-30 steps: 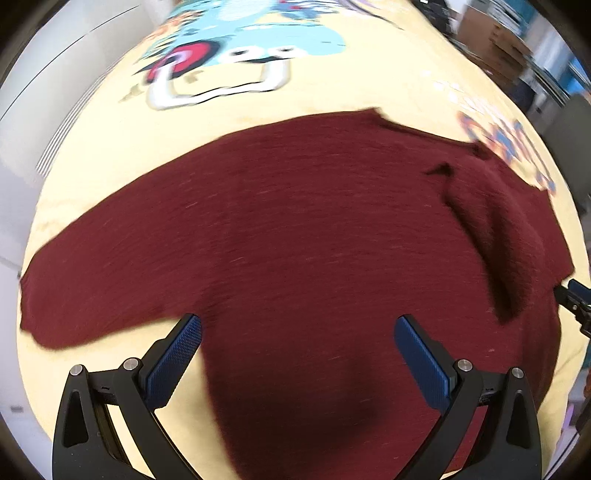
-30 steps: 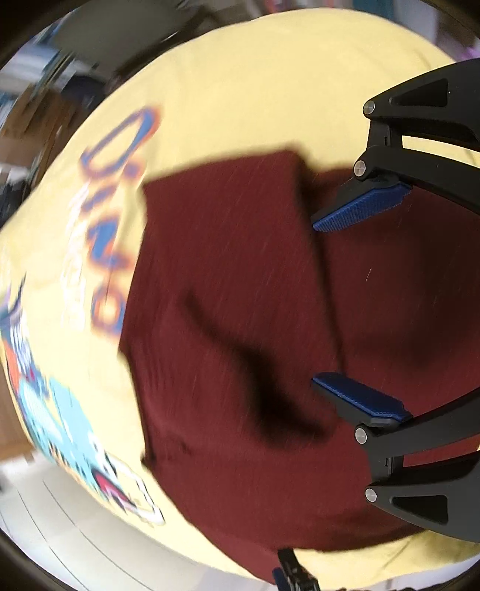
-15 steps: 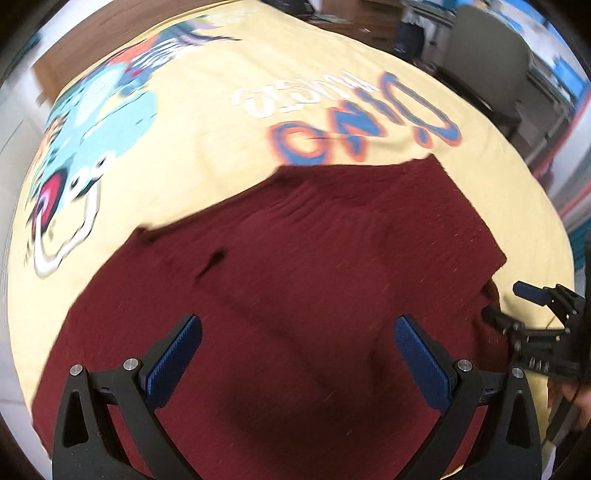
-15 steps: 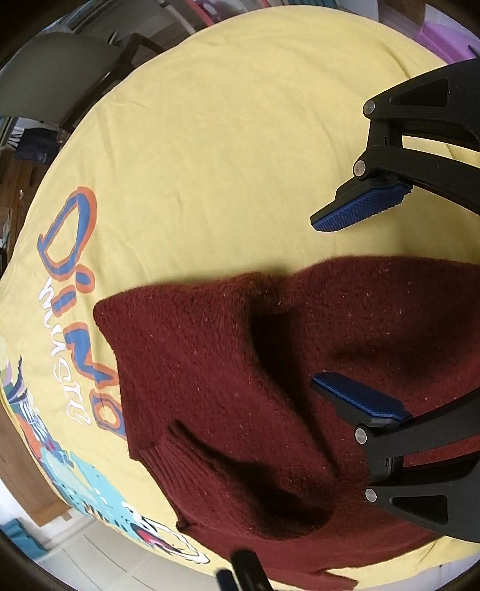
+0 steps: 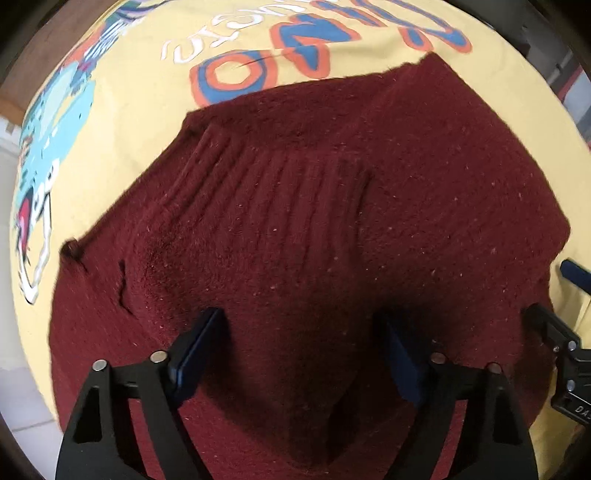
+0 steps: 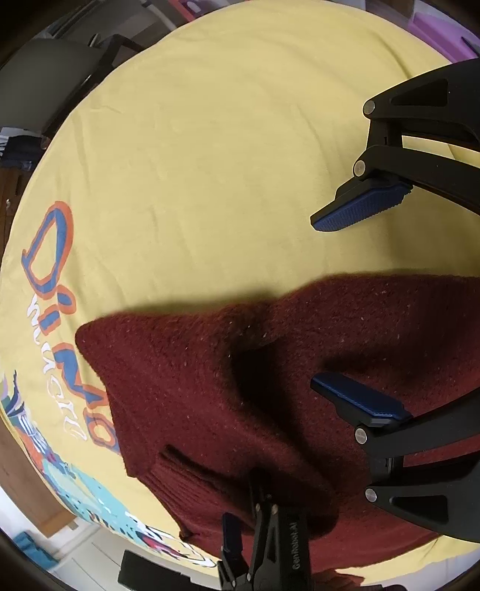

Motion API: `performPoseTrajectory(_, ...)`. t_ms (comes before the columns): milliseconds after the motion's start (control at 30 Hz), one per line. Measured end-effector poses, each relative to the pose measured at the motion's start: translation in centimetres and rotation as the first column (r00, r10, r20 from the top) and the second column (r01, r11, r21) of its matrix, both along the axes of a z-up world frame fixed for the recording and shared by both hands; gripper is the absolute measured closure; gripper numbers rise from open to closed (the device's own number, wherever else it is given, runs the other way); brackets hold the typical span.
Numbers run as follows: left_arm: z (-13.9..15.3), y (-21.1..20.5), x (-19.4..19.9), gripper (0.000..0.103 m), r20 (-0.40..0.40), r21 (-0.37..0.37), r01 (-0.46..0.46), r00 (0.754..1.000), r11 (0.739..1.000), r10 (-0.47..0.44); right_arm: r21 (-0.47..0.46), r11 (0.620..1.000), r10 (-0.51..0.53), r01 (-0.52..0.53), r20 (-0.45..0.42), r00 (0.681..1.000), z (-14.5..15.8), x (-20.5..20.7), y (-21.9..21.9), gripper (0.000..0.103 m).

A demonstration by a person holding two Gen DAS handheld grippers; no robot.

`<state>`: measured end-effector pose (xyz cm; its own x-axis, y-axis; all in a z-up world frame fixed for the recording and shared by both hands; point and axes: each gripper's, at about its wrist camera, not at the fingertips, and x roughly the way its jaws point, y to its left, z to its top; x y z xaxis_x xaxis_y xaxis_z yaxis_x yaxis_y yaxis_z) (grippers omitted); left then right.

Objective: Fold small clothes
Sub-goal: 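Grasp the other sleeve cuff with the left gripper, then fold the held sleeve across the sweater body and open the left gripper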

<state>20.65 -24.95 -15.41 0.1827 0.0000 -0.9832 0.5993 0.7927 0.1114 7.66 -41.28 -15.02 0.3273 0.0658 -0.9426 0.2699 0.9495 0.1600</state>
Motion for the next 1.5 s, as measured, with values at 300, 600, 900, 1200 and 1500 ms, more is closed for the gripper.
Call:
performPoseTrajectory(300,4.6,6.7,2.7,0.092,0.058,-0.179,-0.133,0.988,0.975,0.145,-0.002,1.000,0.003,-0.003,0.016,1.000,0.6,0.1,0.1,0.023)
performPoseTrajectory(600,5.0,16.3,1.6,0.091,0.040,-0.332,-0.298,0.944,0.895,0.329,-0.022,1.000,0.012,-0.012,0.024,1.000,1.3,0.1,0.6,0.023)
performPoseTrajectory(900,2.1,20.8,-1.8,0.075,-0.087,-0.351,-0.456,0.886,0.818,0.456,-0.033,0.998,0.045,-0.044,0.015,0.999,1.1,0.5,2.1,0.023)
performPoseTrajectory(1200,1.3,23.5,-2.9,0.009,-0.103,-0.286,-0.487,0.872,0.825,0.479,-0.042,0.998,0.054,-0.054,0.015,0.998,1.3,0.2,2.3,0.023)
performPoseTrajectory(1500,4.2,26.4,-0.9,0.001,-0.028,-0.324,-0.519,0.841,0.791,0.540,-0.052,0.996,0.069,-0.068,0.022,0.997,1.8,-0.1,2.8,0.023)
